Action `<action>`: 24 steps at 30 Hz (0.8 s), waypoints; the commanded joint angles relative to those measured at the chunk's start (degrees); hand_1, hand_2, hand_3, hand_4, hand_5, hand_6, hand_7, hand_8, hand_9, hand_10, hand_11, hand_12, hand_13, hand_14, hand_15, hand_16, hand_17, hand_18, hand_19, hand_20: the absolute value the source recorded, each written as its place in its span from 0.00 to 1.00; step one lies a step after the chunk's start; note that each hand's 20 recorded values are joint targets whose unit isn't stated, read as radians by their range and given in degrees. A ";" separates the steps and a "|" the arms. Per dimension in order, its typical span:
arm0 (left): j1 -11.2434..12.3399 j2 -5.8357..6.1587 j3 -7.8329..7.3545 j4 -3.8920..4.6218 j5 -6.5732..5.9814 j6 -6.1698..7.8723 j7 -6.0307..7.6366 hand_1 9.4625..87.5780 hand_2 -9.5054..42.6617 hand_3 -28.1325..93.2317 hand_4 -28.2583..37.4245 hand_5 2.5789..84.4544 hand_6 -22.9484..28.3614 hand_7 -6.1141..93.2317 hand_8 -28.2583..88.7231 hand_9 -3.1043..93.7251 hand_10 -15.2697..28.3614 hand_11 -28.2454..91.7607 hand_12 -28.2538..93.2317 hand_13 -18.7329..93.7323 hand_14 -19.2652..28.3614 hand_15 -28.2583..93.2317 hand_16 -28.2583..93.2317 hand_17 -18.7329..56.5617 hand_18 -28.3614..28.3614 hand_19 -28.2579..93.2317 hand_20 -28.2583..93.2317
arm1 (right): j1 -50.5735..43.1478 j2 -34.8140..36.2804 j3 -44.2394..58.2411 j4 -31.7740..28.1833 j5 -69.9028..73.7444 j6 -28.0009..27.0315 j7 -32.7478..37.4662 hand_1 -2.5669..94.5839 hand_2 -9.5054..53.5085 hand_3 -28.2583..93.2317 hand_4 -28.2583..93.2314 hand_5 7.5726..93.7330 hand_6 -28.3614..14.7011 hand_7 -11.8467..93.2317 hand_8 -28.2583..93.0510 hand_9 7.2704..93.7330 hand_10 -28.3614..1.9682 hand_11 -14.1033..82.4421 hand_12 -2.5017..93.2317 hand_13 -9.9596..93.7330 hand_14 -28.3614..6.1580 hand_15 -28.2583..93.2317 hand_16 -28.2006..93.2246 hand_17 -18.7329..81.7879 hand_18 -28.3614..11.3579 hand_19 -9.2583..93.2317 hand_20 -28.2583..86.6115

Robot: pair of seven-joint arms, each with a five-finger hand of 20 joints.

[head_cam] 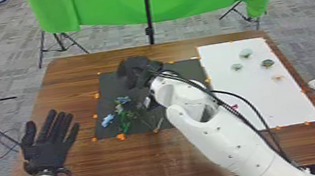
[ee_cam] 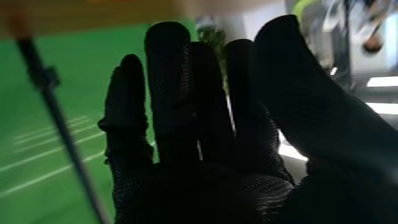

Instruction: Arrange flowers

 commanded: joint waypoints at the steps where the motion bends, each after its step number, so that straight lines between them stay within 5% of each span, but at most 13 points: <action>1: 1.47 -1.54 -0.08 -0.02 0.31 -0.15 -0.89 0.22 0.38 0.80 0.00 0.52 0.61 0.18 0.16 0.44 0.68 0.38 0.31 0.45 0.68 0.41 0.21 0.17 0.74 0.51 0.34 | -5.52 13.64 11.29 -10.94 6.10 3.98 8.98 0.53 0.00 0.84 0.00 0.56 0.68 0.24 0.13 0.56 0.58 0.25 0.18 0.63 0.51 0.69 0.46 0.42 0.23 0.80 0.60; 10: 3.18 -1.23 -1.94 -0.41 -0.11 0.22 0.24 0.22 0.38 0.80 0.00 0.52 0.61 0.18 0.16 0.44 0.67 0.38 0.31 0.45 0.68 0.41 0.21 0.17 0.74 0.51 0.34 | -13.26 25.82 24.88 -12.01 7.44 2.10 16.98 0.53 0.00 0.84 0.00 0.55 0.67 0.23 0.14 0.53 0.58 0.23 0.18 0.62 0.49 0.67 0.43 0.42 0.22 0.80 0.59; 24: 2.74 -1.27 -1.76 -0.20 0.28 -0.33 -0.16 0.22 0.38 0.80 0.00 0.51 0.61 0.18 0.16 0.44 0.67 0.38 0.31 0.45 0.67 0.41 0.21 0.17 0.74 0.51 0.34 | -21.04 29.08 34.04 -9.68 7.10 -4.85 22.50 0.53 0.00 0.84 0.00 0.51 0.65 0.22 0.14 0.48 0.59 0.21 0.17 0.60 0.50 0.65 0.42 0.41 0.21 0.80 0.59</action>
